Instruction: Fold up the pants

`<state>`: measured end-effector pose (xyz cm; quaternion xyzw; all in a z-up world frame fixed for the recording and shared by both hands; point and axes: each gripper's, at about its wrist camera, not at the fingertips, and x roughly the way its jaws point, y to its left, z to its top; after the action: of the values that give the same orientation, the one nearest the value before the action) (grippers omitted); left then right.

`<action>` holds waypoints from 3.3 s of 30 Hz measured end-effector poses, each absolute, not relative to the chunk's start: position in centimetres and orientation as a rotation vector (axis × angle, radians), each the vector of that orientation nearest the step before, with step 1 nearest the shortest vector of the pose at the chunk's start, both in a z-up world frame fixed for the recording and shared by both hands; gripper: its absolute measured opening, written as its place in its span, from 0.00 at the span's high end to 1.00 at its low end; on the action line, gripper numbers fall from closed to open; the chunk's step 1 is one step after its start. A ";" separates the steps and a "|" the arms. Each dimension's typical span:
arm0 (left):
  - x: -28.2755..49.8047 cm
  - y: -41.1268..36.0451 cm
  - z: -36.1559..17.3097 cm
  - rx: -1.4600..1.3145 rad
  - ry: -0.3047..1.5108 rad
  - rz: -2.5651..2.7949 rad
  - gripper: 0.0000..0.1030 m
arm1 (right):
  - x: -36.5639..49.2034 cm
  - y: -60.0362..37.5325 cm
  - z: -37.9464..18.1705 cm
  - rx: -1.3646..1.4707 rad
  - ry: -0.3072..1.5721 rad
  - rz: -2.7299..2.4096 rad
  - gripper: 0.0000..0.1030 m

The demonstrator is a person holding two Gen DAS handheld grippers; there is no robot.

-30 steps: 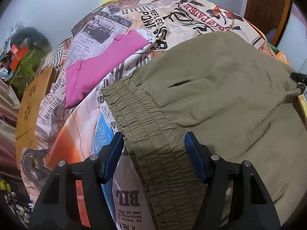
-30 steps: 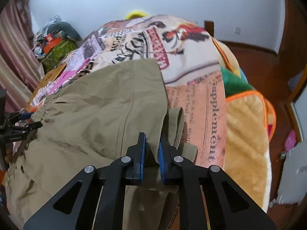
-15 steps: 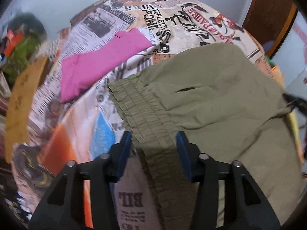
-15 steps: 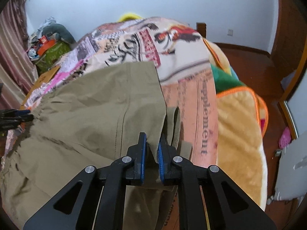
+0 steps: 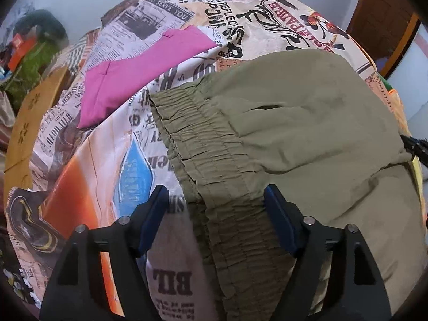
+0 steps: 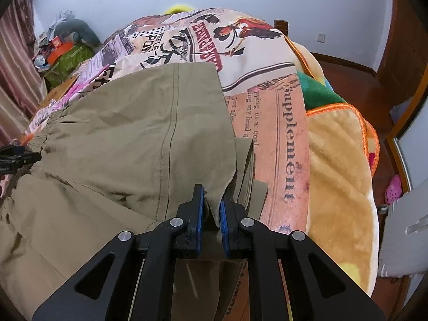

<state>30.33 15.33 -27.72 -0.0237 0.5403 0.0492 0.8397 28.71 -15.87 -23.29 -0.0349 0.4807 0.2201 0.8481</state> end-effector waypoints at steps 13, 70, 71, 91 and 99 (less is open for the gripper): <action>30.2 15.2 -23.1 0.002 1.033 0.127 0.27 | 29.4 -15.8 -19.6 -0.098 0.985 0.426 0.83; 39.1 21.6 -28.8 -0.115 1.127 0.158 0.72 | 45.2 -6.2 -20.9 -0.123 0.884 0.417 0.96; 39.0 21.6 -28.8 -0.104 1.129 0.176 0.80 | 45.1 -6.1 -20.3 -0.124 0.869 0.420 0.96; 41.8 22.1 -28.7 -0.268 1.180 0.117 0.30 | 42.9 -3.9 -12.7 -0.177 0.693 0.479 0.97; 43.6 22.2 -30.1 -0.324 1.182 0.085 0.30 | 43.6 -5.0 -16.4 -0.172 0.760 0.470 0.98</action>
<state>43.56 22.21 -30.12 -0.1520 0.5544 0.0397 0.8173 43.57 -5.02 -16.45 -0.0831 0.3668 0.2268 0.8984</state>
